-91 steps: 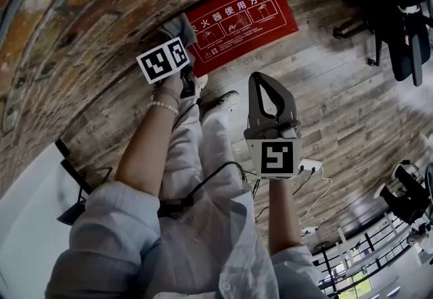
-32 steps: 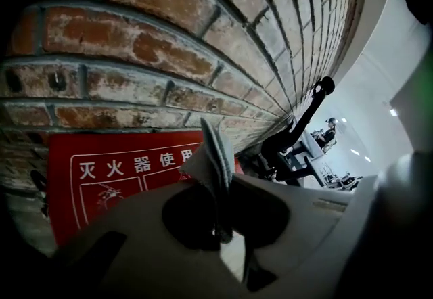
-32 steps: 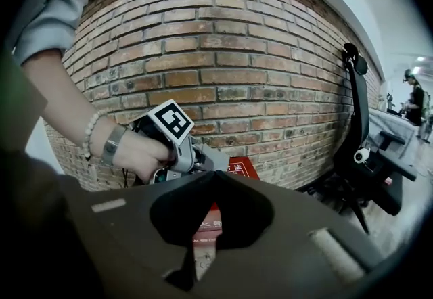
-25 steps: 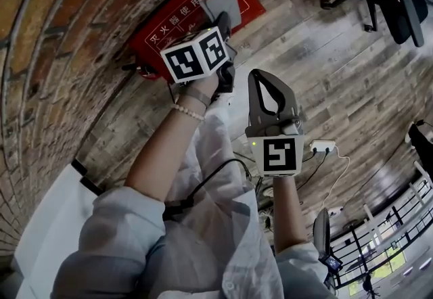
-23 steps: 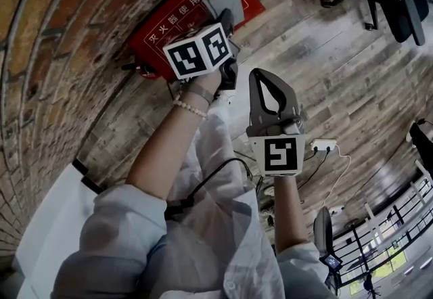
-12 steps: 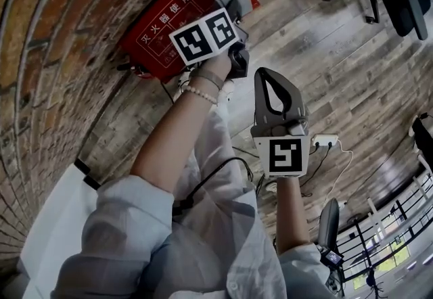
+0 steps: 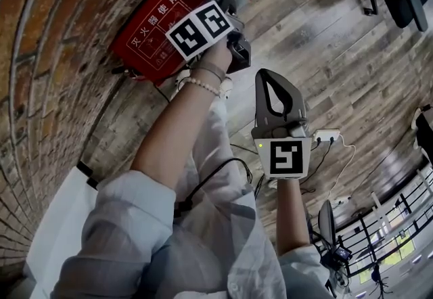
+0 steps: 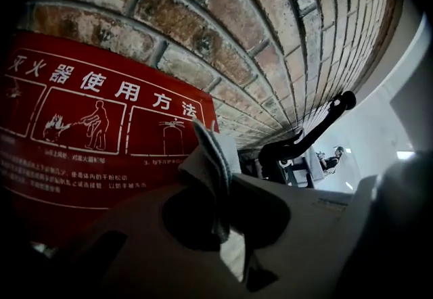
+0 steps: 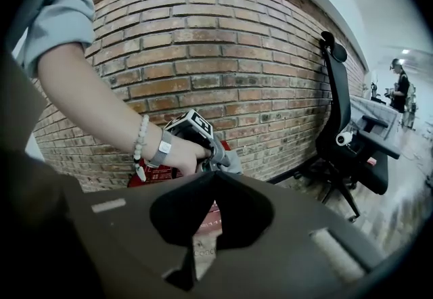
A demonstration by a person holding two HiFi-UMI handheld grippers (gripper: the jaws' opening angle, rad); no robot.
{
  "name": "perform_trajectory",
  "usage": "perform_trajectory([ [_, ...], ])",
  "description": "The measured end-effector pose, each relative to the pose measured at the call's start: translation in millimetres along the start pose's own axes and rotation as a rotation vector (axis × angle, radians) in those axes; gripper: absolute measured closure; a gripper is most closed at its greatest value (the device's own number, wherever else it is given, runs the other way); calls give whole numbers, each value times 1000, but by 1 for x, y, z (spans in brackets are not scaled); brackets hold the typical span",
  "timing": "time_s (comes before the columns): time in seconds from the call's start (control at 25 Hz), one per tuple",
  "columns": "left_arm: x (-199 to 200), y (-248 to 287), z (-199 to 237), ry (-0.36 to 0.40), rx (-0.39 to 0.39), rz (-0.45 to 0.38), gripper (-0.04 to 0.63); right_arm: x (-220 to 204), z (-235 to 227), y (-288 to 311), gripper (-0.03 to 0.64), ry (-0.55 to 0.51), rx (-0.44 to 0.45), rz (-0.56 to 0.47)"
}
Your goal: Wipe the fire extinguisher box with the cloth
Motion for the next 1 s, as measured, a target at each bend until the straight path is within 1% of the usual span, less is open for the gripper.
perform_trajectory([
  [0.12, -3, 3, 5, -26, 17, -3, 586, -1, -4, 0, 609, 6, -8, 3],
  [0.24, -3, 4, 8, -24, 38, -15, 586, -2, -7, 0, 607, 10, -12, 2],
  [0.52, -3, 4, 9, -16, 49, -16, 586, -4, -5, 1, 609, 15, -9, 10],
  [1.0, 1, -5, 12, 41, 86, 12, 586, 3, 3, 6, 609, 6, 5, 9],
])
Point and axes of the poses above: the fingertips, and each gripper's own axes: y forward along the fingers, z to its left, x out of its top, the point moved 5 cm from there along -y, backward along the fingers, and after that the axes turned 12 degrees about -x, right-handed, at the moved point
